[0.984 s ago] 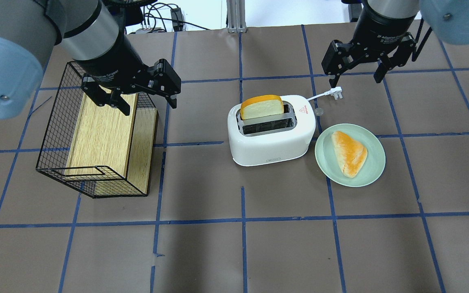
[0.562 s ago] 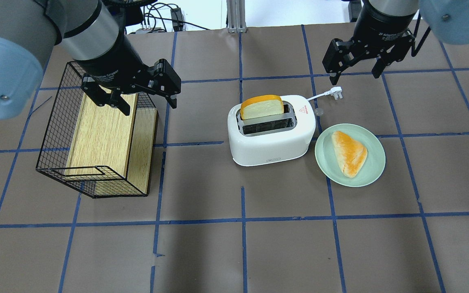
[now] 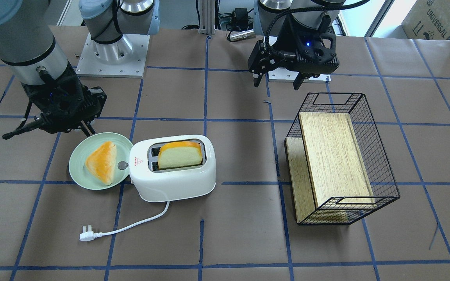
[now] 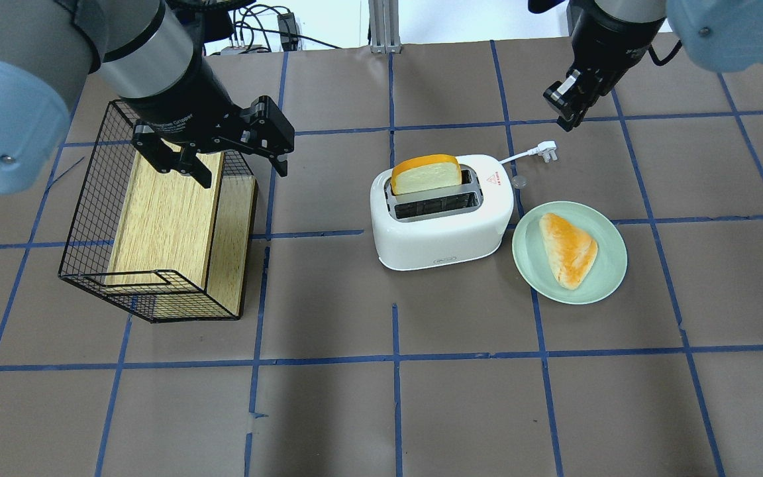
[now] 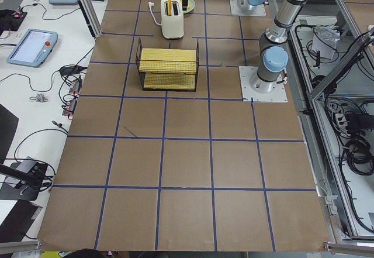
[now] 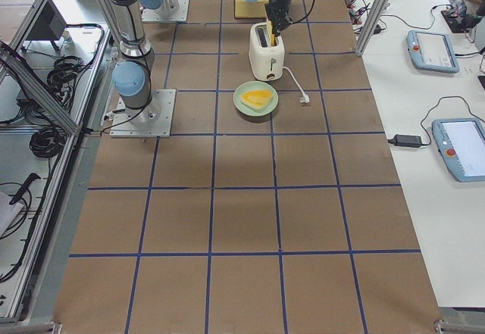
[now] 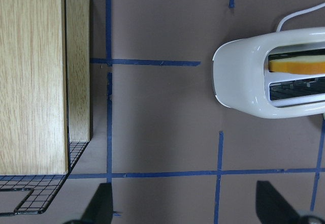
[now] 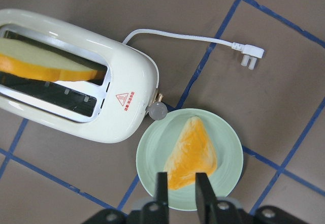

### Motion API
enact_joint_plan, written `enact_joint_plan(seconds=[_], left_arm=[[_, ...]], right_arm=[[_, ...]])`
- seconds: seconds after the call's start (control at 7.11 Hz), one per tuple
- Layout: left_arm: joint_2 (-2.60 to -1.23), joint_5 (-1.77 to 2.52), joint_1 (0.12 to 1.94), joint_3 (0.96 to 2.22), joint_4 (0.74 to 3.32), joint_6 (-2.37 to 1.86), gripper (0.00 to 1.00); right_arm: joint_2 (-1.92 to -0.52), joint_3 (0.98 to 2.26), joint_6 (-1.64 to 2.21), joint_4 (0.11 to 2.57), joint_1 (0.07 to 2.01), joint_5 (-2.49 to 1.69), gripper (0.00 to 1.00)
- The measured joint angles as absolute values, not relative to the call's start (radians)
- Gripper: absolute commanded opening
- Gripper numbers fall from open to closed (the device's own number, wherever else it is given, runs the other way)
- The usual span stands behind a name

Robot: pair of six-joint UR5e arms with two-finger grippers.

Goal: Press toaster with right arm
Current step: 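Move the right gripper down toward the toaster's side lever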

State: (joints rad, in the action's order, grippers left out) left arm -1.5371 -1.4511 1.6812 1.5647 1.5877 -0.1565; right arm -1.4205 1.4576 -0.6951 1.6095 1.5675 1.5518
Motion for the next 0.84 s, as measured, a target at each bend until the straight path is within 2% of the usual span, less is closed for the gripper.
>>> enact_joint_plan(seconds=[0.42,0.84], left_arm=[[-1.537,-1.451,1.681,1.565,1.588,-0.156,1.00],[-1.537,-1.451,1.681,1.564,1.588,-0.156,1.00]], right_arm=[[-1.383,1.492,-1.208,1.631,1.567,1.539,0.08],[-1.375,1.595,-1.560,1.806,1.569,1.545,0.08]])
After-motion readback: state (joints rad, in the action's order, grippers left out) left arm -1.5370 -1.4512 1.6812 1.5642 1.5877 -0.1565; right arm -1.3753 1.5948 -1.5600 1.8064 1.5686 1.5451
